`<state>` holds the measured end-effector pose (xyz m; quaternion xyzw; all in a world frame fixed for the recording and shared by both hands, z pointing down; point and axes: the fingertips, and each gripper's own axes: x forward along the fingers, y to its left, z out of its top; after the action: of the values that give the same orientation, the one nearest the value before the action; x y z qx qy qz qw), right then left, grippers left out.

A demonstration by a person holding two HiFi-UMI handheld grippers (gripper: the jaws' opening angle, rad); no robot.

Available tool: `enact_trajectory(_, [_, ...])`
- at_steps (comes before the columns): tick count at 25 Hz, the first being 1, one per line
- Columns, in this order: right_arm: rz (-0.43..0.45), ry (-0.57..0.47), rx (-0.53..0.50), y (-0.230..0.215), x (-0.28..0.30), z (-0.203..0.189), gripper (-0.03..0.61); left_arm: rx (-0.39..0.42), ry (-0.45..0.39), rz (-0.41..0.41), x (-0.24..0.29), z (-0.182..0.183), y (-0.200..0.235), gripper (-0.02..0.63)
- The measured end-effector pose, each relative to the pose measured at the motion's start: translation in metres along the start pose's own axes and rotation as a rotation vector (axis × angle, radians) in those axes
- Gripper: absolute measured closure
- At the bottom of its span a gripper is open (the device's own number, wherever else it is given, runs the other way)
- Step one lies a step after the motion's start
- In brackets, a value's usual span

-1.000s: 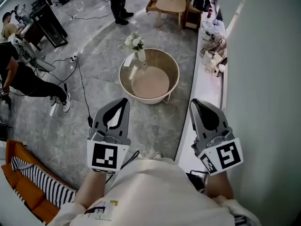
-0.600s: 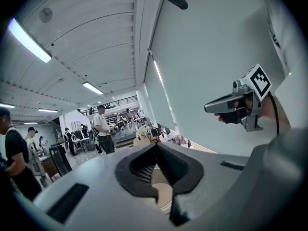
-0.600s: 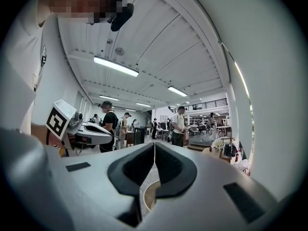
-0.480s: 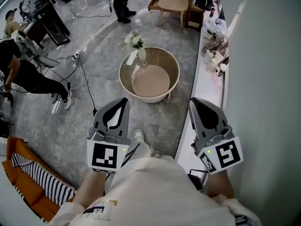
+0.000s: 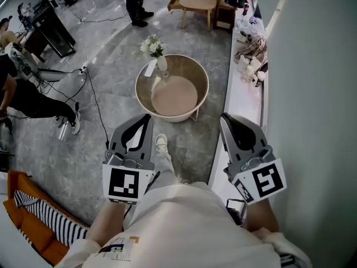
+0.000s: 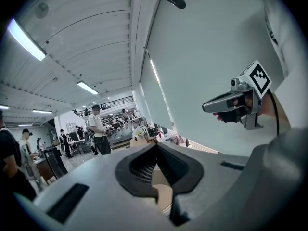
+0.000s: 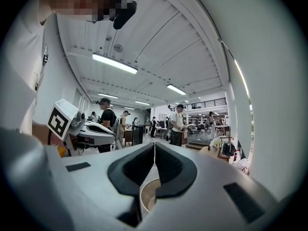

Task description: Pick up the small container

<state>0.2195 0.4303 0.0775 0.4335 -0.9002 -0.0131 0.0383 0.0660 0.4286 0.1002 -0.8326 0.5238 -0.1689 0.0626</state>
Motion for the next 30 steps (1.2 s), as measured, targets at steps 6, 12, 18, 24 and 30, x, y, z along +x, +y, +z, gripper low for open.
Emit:
enact_trajectory(6, [-0.005,0.025,-0.012,0.0,0.028,-0.004,0.568,-0.002,-0.026,-0.011,0.02,-0.004,0.026,0.606])
enact_trajectory(12, [-0.01,0.045,-0.012,-0.001,0.065,-0.013,0.568,-0.007,-0.024,-0.017,0.041,-0.017,0.055,0.606])
enact_trajectory(18, [-0.007,0.07,-0.002,-0.005,0.111,-0.023,0.568,-0.026,0.003,-0.016,0.065,-0.034,0.091,0.606])
enact_trajectory(24, [-0.01,0.104,-0.004,-0.016,0.176,-0.02,0.568,-0.039,0.021,-0.056,0.107,-0.047,0.138,0.606])
enact_trajectory(30, [-0.031,0.134,0.007,-0.034,0.24,-0.023,0.568,-0.013,0.021,-0.098,0.158,-0.055,0.181,0.606])
